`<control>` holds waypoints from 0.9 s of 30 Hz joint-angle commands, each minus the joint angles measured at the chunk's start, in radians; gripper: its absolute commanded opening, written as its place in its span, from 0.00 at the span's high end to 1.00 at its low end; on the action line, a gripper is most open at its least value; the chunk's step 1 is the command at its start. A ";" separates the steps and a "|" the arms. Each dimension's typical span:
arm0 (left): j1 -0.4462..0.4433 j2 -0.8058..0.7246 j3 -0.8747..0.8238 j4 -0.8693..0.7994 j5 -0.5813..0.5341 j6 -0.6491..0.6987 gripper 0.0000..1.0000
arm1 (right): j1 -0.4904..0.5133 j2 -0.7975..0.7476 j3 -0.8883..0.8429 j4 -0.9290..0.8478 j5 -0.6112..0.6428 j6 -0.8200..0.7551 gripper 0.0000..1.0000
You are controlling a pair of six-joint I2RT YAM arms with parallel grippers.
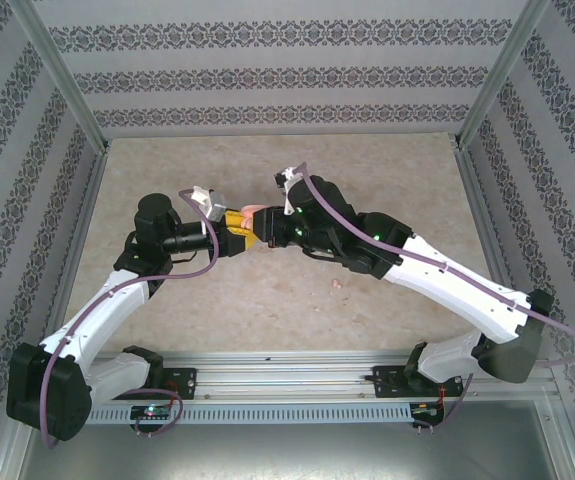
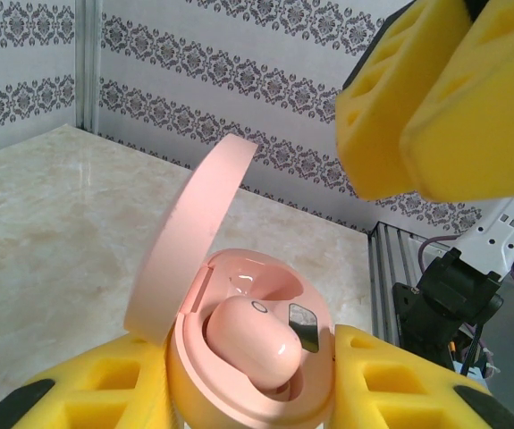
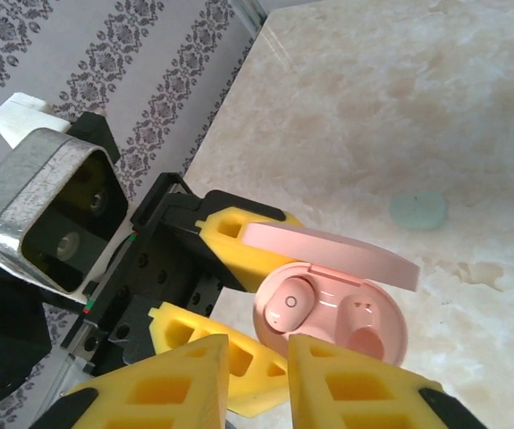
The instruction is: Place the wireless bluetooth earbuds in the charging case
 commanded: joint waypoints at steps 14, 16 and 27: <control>0.003 -0.014 0.007 0.018 0.027 0.040 0.81 | -0.019 0.145 0.133 -0.096 -0.076 -0.041 0.82; 0.003 -0.013 0.005 0.017 0.025 0.043 0.81 | -0.017 0.151 0.138 -0.094 -0.084 -0.042 0.82; 0.004 -0.016 -0.008 0.000 0.008 0.073 0.81 | -0.049 0.050 0.120 -0.055 -0.100 -0.053 0.80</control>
